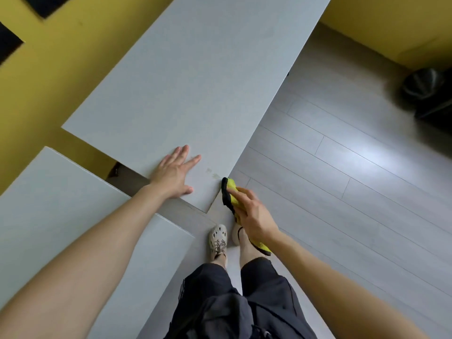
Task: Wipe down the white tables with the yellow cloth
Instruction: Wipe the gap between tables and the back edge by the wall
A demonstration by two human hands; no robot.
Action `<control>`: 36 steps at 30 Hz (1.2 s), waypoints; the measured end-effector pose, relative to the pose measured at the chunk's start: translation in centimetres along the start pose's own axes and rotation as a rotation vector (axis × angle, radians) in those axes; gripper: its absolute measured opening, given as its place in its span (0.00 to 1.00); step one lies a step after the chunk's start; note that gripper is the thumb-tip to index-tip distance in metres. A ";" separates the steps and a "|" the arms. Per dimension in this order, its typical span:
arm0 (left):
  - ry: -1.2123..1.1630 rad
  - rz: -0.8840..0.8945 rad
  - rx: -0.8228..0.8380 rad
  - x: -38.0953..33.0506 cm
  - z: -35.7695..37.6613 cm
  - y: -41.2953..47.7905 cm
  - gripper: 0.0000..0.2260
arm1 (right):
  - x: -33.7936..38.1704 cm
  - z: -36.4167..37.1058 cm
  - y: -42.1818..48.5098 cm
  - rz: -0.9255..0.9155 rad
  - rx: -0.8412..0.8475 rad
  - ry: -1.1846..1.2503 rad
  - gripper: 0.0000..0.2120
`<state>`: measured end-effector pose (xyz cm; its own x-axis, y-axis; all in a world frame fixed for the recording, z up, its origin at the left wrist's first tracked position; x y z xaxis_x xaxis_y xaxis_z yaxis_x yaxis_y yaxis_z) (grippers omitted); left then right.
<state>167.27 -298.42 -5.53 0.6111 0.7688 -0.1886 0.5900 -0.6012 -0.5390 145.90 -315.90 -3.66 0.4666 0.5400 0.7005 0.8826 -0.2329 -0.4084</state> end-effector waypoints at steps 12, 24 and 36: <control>-1.520 -0.160 -0.094 -8.6 -5.9 -3.2 0.20 | 8.1 -15.6 4.0 -0.102 0.003 -0.001 0.22; -1.291 -0.456 -0.536 -6.4 -11.0 -7.1 0.03 | 16.4 -17.6 14.9 -0.267 0.472 -0.006 0.16; -0.883 -0.854 -0.498 -0.2 -9.5 -16.0 0.19 | 24.2 -8.2 16.6 -0.661 0.517 -0.282 0.11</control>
<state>162.75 -291.02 10.97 -0.4810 0.7114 -0.5124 0.8600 0.2693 -0.4334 172.30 -313.35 11.35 -0.2214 0.6301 0.7443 0.7985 0.5552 -0.2325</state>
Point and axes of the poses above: each hand's wrist, its own y-axis towards the middle knuckle, its own z-axis out of the palm, x = y × z, the point moved 5 cm from there along y, towards the middle knuckle, and after that the axes turned 1 degree about y, right-handed, at the moved point
